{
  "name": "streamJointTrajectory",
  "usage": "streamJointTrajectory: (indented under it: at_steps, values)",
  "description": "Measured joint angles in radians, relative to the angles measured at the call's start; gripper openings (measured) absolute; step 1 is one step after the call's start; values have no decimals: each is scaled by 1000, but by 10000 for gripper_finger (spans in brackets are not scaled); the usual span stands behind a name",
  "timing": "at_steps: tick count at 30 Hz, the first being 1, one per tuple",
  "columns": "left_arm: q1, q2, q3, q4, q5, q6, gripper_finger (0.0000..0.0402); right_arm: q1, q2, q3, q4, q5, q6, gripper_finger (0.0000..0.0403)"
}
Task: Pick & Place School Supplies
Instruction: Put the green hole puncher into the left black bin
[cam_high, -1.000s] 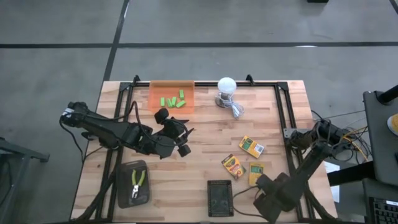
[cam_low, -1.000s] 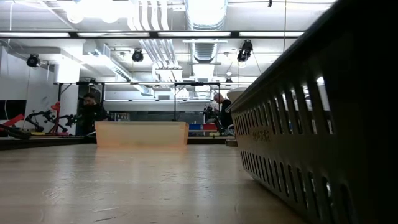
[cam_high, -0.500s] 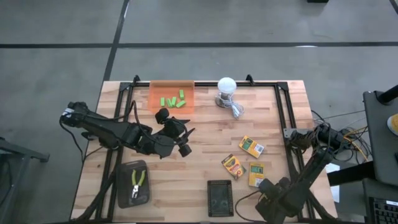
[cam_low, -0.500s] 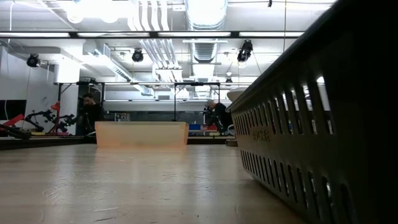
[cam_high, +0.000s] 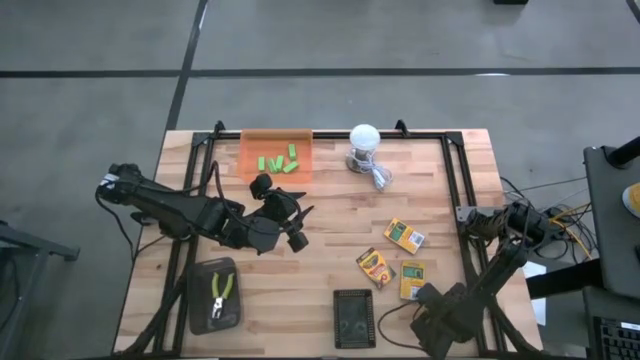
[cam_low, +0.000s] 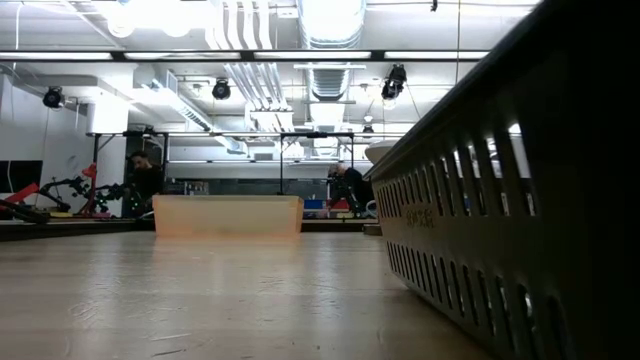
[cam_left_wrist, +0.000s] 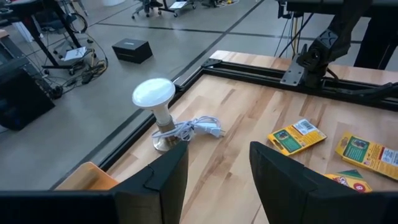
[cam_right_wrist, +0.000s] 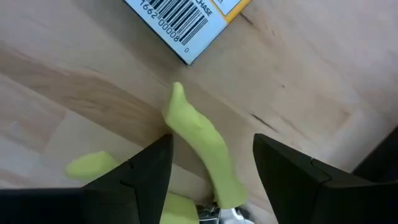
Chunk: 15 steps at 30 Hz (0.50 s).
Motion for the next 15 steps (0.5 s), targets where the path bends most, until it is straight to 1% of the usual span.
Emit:
streamJointTrajectory:
  at_steps: [4,7,10,15]
  values:
    - [0,0,0,1,3,0,177,0,0,-5,20,-1,4,217]
    - [0,0,0,1,4,0,177,0,1,2,20,1,5,201]
    - [0,0,0,1,4,0,177,1,2,7,26,14,4,170]
    - [0,0,0,1,4,0,177,1,3,8,41,16,0,103]
